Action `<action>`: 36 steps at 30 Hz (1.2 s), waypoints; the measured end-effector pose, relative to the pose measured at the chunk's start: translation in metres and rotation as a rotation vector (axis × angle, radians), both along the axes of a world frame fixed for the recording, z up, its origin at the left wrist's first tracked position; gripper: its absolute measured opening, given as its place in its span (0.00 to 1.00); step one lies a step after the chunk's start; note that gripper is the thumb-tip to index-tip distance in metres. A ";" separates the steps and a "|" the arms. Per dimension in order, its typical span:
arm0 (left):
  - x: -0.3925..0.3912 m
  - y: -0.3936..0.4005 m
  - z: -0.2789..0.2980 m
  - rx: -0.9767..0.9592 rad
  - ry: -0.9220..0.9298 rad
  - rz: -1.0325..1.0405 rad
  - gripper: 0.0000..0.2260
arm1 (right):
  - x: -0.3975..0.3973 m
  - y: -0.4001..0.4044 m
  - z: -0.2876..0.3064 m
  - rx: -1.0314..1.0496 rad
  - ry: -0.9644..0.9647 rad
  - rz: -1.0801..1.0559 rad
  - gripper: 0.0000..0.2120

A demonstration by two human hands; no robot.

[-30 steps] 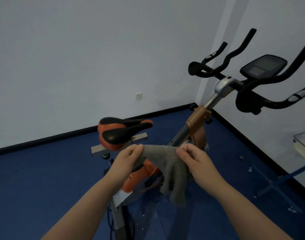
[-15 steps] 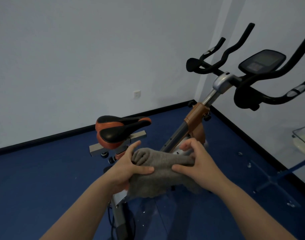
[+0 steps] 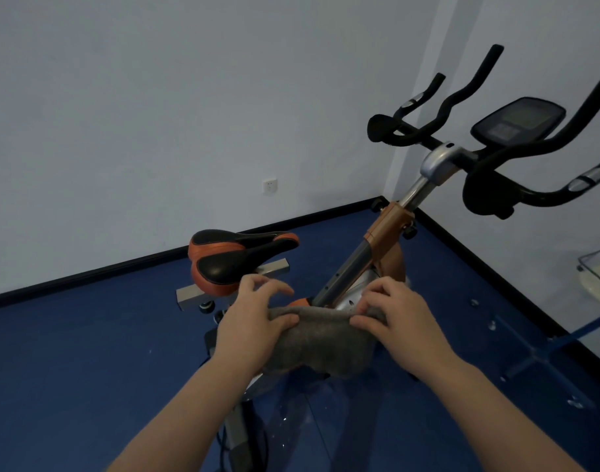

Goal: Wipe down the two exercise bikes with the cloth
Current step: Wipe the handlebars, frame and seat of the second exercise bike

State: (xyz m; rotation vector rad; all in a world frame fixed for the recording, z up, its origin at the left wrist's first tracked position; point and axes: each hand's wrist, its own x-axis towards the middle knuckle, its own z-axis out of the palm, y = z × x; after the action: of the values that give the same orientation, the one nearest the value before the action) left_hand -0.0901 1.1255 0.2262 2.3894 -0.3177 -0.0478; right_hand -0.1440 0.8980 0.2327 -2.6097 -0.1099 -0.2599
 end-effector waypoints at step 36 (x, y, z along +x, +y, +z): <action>0.049 0.081 -0.052 -0.245 0.384 -0.690 0.21 | 0.071 0.181 -0.072 1.457 0.424 -0.628 0.07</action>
State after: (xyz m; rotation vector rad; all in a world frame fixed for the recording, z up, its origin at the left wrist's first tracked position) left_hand -0.0415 1.2066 0.1741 1.8766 -0.8855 -0.7275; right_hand -0.0735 1.0789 0.1608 -1.1212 0.7604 0.0406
